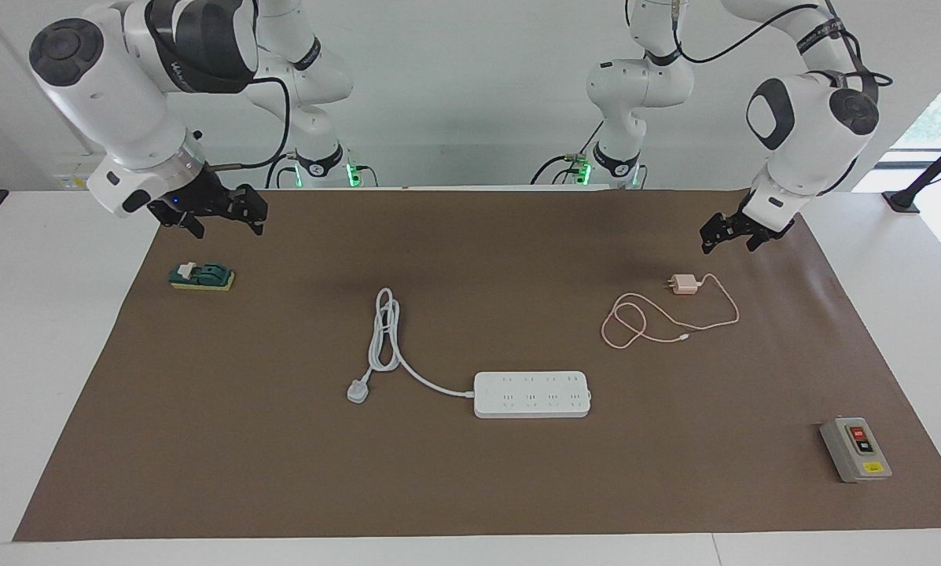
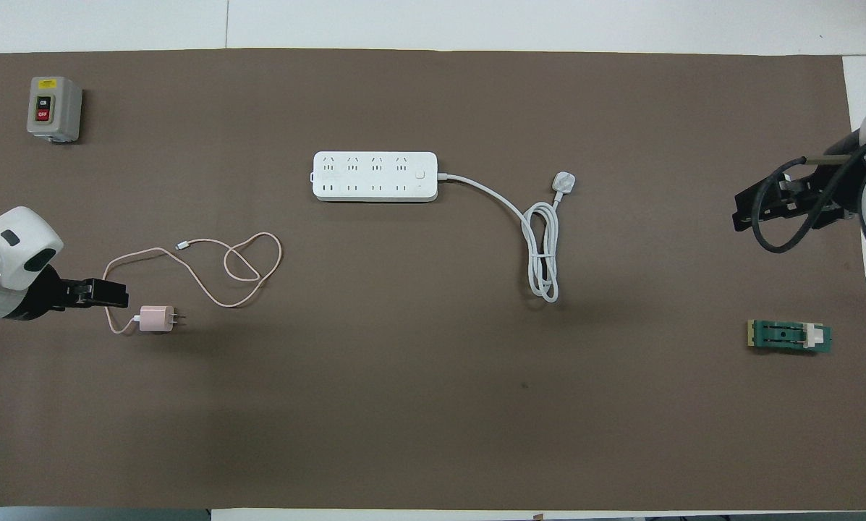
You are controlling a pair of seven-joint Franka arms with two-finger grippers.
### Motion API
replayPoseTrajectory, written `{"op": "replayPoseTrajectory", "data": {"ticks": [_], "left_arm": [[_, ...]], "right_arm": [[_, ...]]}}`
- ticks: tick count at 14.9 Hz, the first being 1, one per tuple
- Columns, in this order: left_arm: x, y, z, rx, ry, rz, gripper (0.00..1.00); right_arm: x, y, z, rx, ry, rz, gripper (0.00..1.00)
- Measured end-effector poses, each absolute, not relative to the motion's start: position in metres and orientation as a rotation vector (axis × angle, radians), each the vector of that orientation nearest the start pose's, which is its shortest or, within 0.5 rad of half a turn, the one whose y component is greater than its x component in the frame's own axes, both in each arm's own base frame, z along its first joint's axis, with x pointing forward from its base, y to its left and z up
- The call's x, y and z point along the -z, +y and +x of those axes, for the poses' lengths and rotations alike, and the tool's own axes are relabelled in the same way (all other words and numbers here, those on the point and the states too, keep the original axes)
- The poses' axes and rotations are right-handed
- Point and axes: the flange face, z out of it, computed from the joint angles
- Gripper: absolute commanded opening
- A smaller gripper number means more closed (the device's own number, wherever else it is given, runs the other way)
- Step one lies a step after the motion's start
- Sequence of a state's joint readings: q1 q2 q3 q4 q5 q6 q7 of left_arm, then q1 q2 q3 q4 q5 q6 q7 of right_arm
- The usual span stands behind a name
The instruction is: Unplug charger and place it aside
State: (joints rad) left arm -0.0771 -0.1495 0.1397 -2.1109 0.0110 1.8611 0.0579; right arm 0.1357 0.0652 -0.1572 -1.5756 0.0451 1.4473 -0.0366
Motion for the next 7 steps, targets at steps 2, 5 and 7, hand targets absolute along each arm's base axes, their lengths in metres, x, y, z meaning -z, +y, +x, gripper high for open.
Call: {"op": "replayPoseTrajectory", "data": {"ticks": [2, 5, 7], "left_arm": [[-0.506, 0.032, 0.496, -0.175, -0.018, -3.153, 1.00], [-0.547, 0.027, 0.494, -0.157, -0.012, -3.153, 1.00], [-0.564, 0.016, 0.497, -0.103, -0.012, -3.149, 1.00]], "right_arm": [[-0.579, 0.001, 0.548, -0.298, -0.048, -3.085, 1.00], [-0.579, 0.007, 0.546, -0.299, -0.069, -3.089, 1.00], [-0.577, 0.001, 0.546, -0.297, -0.052, -3.088, 1.00]]}}
